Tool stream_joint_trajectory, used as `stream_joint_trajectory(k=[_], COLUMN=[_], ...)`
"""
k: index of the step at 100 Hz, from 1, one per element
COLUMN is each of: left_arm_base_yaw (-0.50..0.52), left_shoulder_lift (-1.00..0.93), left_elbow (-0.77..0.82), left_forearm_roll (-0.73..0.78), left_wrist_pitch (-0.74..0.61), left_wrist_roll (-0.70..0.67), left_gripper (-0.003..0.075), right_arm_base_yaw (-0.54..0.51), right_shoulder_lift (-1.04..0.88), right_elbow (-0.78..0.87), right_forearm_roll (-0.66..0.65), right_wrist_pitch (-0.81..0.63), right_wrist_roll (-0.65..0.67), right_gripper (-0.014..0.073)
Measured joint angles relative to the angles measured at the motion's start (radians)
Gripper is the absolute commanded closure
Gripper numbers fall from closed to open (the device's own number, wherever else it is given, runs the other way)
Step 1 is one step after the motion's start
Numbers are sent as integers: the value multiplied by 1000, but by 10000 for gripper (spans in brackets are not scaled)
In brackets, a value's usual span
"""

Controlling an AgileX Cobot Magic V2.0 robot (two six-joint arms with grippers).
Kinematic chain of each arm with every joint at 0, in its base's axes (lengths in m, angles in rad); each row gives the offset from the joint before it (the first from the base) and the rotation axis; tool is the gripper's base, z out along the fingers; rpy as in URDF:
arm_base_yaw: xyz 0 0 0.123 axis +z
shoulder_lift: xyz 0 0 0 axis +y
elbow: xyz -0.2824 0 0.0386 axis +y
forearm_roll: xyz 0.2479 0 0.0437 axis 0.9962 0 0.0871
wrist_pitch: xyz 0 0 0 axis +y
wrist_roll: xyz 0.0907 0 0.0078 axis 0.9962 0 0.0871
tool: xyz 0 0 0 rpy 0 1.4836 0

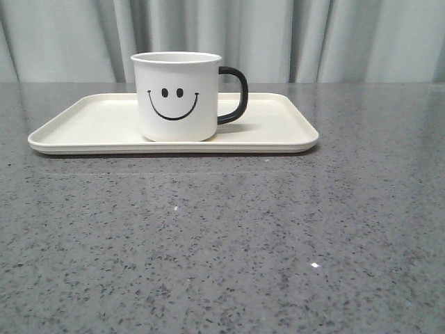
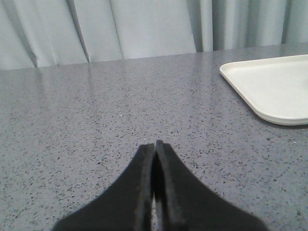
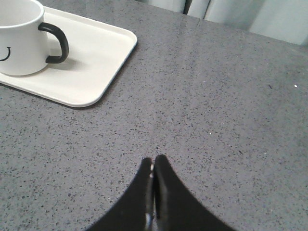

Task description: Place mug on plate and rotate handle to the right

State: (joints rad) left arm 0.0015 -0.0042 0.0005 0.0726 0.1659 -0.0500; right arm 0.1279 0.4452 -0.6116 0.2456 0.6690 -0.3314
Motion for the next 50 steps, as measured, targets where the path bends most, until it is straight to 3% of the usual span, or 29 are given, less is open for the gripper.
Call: stream_joint_trajectory(k=[35,50], left_arm_base_yaw=[0,0], left_shoulder_lift=[0,0], left_elbow=[0,0], left_forearm_roll=[0,0], left_wrist_pitch=[0,0], left_wrist_roll=[0,0], left_gripper=[740,740], right_arm_base_yaw=[0,0], right_shoulder_lift=[0,-18], right_elbow=[13,72], right_forearm_roll=[0,-11], right_wrist_pitch=[-4,-83], right_wrist_roll=[0,12], right_gripper=[661,661])
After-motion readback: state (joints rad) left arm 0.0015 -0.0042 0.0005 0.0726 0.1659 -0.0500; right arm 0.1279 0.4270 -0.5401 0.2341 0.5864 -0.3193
